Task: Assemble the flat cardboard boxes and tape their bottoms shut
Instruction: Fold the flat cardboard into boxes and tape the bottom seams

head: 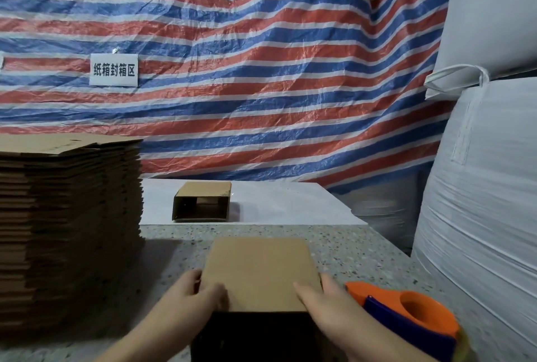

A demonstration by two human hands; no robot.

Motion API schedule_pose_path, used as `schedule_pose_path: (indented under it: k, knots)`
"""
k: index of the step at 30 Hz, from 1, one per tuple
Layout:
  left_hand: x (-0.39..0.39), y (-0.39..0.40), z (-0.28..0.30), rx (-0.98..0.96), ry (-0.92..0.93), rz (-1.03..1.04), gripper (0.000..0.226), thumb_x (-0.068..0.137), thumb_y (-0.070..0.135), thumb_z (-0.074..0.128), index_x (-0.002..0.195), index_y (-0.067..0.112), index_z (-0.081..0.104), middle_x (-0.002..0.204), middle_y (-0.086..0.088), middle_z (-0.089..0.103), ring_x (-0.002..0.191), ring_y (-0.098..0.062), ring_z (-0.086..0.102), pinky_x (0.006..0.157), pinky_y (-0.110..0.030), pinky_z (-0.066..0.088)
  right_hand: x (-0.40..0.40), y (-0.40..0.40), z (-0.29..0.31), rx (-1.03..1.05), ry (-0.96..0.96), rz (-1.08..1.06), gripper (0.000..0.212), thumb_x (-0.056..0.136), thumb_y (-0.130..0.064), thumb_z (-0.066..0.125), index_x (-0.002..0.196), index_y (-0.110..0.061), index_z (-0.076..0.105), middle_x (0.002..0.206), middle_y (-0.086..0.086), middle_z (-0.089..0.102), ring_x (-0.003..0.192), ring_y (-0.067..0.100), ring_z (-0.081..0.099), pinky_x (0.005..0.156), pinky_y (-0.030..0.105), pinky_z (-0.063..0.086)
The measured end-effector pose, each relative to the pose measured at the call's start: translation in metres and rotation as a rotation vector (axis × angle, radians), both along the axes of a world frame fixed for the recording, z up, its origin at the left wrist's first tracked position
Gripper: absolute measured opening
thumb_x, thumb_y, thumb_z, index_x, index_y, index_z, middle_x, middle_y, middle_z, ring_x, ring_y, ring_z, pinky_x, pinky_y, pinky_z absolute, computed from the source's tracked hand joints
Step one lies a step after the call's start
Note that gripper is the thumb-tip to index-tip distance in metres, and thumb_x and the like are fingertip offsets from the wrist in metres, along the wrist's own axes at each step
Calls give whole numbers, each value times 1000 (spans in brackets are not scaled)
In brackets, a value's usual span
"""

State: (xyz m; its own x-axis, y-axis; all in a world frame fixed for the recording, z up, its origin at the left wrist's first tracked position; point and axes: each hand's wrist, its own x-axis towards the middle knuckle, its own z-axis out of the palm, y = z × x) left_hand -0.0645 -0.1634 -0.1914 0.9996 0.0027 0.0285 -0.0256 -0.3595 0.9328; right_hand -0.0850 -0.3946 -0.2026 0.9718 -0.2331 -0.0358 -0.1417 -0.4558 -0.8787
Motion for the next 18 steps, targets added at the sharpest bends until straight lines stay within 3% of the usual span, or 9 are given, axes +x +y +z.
schedule_pose_path:
  k: [2,4,8,12,16,18]
  knots:
    - [28,-13,21,-50,-145,-17,28,91,20,59,117,28,51,99,12,63,83,-4,62,59,-18,48,26,6,26,72,-183,-91,22,94,-41,60,110,-29,50,109,-8,63,100,12,61,87,33,51]
    - [84,-25,51,-54,-295,29,40,91,21,60,129,25,46,107,6,62,87,-7,60,66,-20,48,71,4,63,127,-316,-153,29,94,-41,62,113,-22,50,108,-2,62,97,16,61,81,33,50]
    - [216,-51,100,42,-334,16,50,95,36,54,142,20,46,124,-1,59,101,-17,59,77,-30,48,189,-12,113,152,-317,-178,47,98,-42,49,134,-13,44,125,7,57,111,25,55,91,39,46]
    - [326,-68,89,292,-331,39,52,98,43,44,143,15,47,135,-10,56,117,-26,55,89,-31,41,299,-23,103,138,-228,-172,60,98,-34,37,153,-10,31,150,12,43,132,32,45,100,39,39]
    - [406,-72,59,474,-321,80,46,99,45,38,130,15,54,124,-10,62,103,-25,56,86,-33,42,375,-26,74,109,-178,-174,54,100,-28,36,150,-8,38,147,15,47,128,33,49,95,35,40]
    - [433,-71,41,573,-305,105,46,98,48,34,126,18,55,123,-11,62,110,-28,56,97,-40,42,400,-24,55,78,-159,-182,51,101,-25,36,147,-5,41,147,17,49,129,33,49,92,33,37]
